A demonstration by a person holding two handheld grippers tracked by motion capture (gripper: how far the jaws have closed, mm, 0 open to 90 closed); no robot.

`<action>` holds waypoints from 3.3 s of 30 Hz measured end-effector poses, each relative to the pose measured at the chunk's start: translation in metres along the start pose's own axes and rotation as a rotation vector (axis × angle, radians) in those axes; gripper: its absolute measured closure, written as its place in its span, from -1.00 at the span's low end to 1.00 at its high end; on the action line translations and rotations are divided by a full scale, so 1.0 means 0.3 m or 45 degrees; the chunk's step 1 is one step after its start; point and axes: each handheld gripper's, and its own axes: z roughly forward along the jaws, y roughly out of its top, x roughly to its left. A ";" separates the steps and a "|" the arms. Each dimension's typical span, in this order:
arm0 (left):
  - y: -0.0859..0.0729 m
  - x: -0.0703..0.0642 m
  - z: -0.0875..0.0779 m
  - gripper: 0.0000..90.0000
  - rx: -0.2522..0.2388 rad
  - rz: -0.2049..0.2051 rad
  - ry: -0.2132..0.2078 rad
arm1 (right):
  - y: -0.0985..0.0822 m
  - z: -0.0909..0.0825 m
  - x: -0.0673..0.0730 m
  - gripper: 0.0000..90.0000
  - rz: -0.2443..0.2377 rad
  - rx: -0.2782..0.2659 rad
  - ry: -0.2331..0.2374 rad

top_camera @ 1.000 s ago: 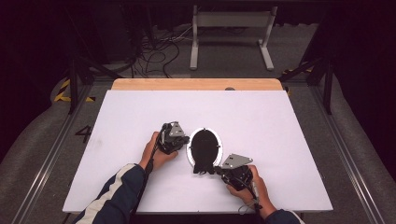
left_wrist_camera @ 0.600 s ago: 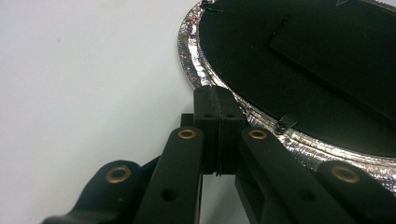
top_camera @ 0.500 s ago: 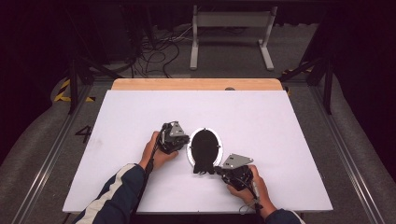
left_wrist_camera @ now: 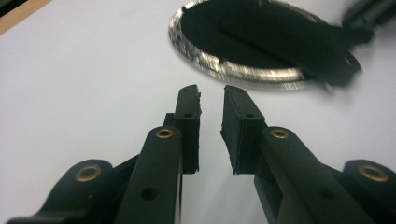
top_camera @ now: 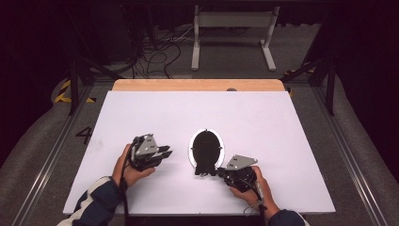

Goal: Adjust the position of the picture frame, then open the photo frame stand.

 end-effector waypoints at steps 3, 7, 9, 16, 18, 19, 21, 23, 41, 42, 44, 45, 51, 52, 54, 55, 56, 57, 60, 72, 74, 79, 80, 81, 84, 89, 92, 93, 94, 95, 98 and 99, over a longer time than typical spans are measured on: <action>-0.062 -0.009 -0.050 0.63 -0.001 -0.032 0.008 | 0.000 -0.014 -0.001 0.85 0.001 -0.014 -0.002; -0.157 -0.023 -0.131 0.59 0.005 -0.109 0.022 | 0.001 -0.034 -0.008 0.83 0.014 -0.032 -0.012; -0.203 -0.032 -0.181 0.52 -0.002 -0.137 0.047 | -0.002 -0.046 -0.013 0.82 0.029 -0.039 -0.018; -0.270 -0.015 -0.256 0.27 -0.047 -0.227 0.116 | -0.007 -0.053 -0.013 0.78 0.033 -0.030 0.014; -0.276 -0.006 -0.257 0.16 -0.041 -0.237 0.118 | -0.003 -0.050 -0.010 0.74 0.024 -0.010 0.040; -0.276 -0.006 -0.253 0.09 -0.035 -0.238 0.139 | -0.002 -0.050 -0.008 0.73 0.017 -0.004 0.047; -0.275 -0.009 -0.245 -0.07 -0.017 -0.233 0.144 | 0.003 -0.050 -0.006 0.71 0.011 0.010 0.070; -0.275 -0.012 -0.239 -0.13 -0.006 -0.229 0.146 | 0.006 -0.047 -0.004 0.68 0.011 0.028 0.084; -0.247 -0.005 -0.166 -0.31 0.052 -0.201 0.105 | 0.063 0.000 0.023 0.63 0.031 0.217 0.060; -0.246 -0.005 -0.165 -0.31 0.054 -0.205 0.110 | 0.067 0.001 0.025 0.63 0.034 0.227 0.053; -0.245 -0.004 -0.161 -0.34 0.059 -0.204 0.105 | 0.068 0.002 0.027 0.63 0.038 0.227 0.047; -0.244 -0.005 -0.159 -0.34 0.061 -0.204 0.104 | 0.065 0.001 0.025 0.63 0.049 0.218 0.055; -0.238 -0.011 -0.157 -0.38 0.067 -0.177 0.117 | 0.046 0.002 0.008 0.60 0.134 0.144 0.101; -0.238 -0.012 -0.158 -0.39 0.060 -0.192 0.120 | 0.043 0.003 0.006 0.59 0.141 0.128 0.109; -0.239 -0.009 -0.162 -0.41 0.053 -0.198 0.126 | 0.039 0.008 0.003 0.54 0.143 0.100 0.130; -0.240 -0.007 -0.163 -0.42 0.054 -0.202 0.126 | 0.038 0.011 -0.002 0.53 0.164 0.089 0.144; -0.241 -0.006 -0.162 -0.42 0.058 -0.206 0.128 | 0.037 0.013 -0.007 0.52 0.184 0.081 0.161; -0.242 -0.006 -0.162 -0.42 0.061 -0.211 0.131 | 0.035 0.014 -0.013 0.50 0.201 0.073 0.175; -0.246 -0.005 -0.160 -0.43 0.070 -0.227 0.131 | 0.027 0.018 -0.033 0.40 0.286 0.041 0.236; -0.244 -0.009 -0.150 -0.45 0.091 -0.234 0.129 | 0.016 0.035 -0.077 0.22 0.473 -0.012 0.388; -0.242 -0.010 -0.146 -0.47 0.103 -0.227 0.130 | 0.014 0.035 -0.086 0.19 0.514 -0.031 0.409; -0.219 -0.007 -0.125 -0.49 0.100 -0.246 0.143 | 0.014 0.044 -0.110 0.26 0.604 -0.073 0.464; -0.215 -0.006 -0.121 -0.50 0.095 -0.249 0.135 | 0.017 0.046 -0.112 0.27 0.613 -0.081 0.472; -0.207 -0.005 -0.115 -0.50 0.094 -0.241 0.130 | 0.018 0.050 -0.115 0.27 0.624 -0.089 0.469; -0.188 -0.006 -0.096 -0.52 0.099 -0.227 0.126 | 0.019 0.068 -0.125 0.26 0.708 -0.120 0.518; -0.164 -0.008 -0.060 -0.52 0.106 -0.216 0.090 | 0.025 0.076 -0.131 0.19 0.808 -0.166 0.539; -0.133 -0.015 -0.014 -0.52 0.134 -0.199 0.075 | 0.027 0.085 -0.136 0.15 0.849 -0.175 0.546; -0.124 -0.015 -0.002 -0.52 0.139 -0.187 0.075 | 0.029 0.088 -0.138 0.13 0.863 -0.180 0.556; -0.114 -0.017 0.009 -0.52 0.141 -0.180 0.069 | 0.030 0.093 -0.140 0.13 0.872 -0.184 0.561; -0.104 -0.019 0.021 -0.52 0.137 -0.185 0.054 | 0.030 0.096 -0.142 0.12 0.878 -0.187 0.568; -0.072 -0.022 0.051 -0.53 0.125 -0.174 0.018 | 0.031 0.100 -0.145 0.16 0.921 -0.193 0.571; -0.061 -0.024 0.061 -0.53 0.121 -0.171 0.005 | 0.030 0.101 -0.146 0.19 0.916 -0.188 0.565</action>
